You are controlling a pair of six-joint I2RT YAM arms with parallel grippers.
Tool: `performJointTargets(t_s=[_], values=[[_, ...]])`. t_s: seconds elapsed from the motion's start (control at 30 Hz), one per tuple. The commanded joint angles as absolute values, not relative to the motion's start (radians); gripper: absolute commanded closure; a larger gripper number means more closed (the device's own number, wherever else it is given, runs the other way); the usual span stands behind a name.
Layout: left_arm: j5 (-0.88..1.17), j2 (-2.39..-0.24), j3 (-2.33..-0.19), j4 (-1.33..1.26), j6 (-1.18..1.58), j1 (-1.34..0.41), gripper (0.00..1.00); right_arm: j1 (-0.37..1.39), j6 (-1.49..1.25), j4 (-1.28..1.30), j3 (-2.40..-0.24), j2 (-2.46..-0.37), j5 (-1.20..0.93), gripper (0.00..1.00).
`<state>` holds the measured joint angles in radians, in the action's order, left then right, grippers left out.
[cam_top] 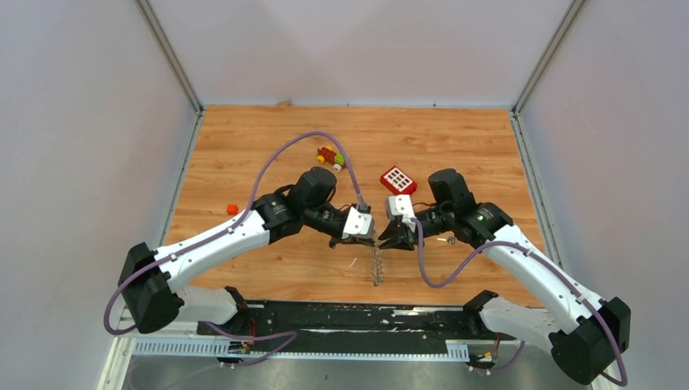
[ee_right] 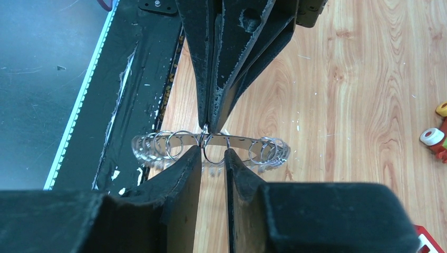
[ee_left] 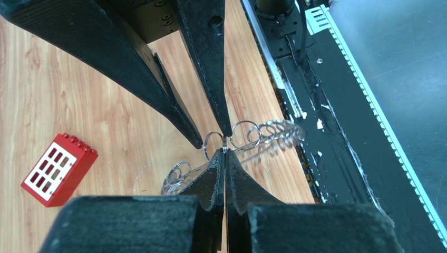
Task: Put the keys on the keyring
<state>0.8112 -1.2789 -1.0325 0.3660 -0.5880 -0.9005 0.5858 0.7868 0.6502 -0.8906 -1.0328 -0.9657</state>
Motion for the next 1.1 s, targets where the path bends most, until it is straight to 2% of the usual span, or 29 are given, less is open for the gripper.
performJointTargets(t_s=[0.0, 0.17, 0.27, 0.5, 0.7, 0.9, 1.07], values=[[0.864, -1.239, -1.035, 0.316, -0.574, -0.897, 1.0, 0.598, 0.803, 0.621, -0.879, -1.039, -0.959, 0.76], [0.871, -1.235, -1.03, 0.313, -0.572, -0.89, 1.0, 0.6, 0.833, 0.629, -0.869, -1.021, -0.94, 0.66], [0.872, -1.235, -1.028, 0.308, -0.57, -0.886, 1.0, 0.601, 0.834, 0.623, -0.869, -1.011, -0.937, 0.64], [0.903, -1.234, -1.019, 0.314, -0.588, -0.885, 1.0, 0.606, 0.753, 0.555, -0.871, -1.015, -0.869, 0.77], [0.899, -1.233, -1.009, 0.315, -0.603, -0.885, 1.0, 0.603, 0.714, 0.539, -0.88, -1.01, -0.852, 0.83], [0.892, -1.237, -1.003, 0.314, -0.61, -0.885, 1.0, 0.603, 0.734, 0.572, -0.888, -1.02, -0.908, 0.83], [0.892, -1.237, -1.003, 0.316, -0.615, -0.885, 1.0, 0.602, 0.756, 0.595, -0.888, -1.022, -0.951, 0.77]])
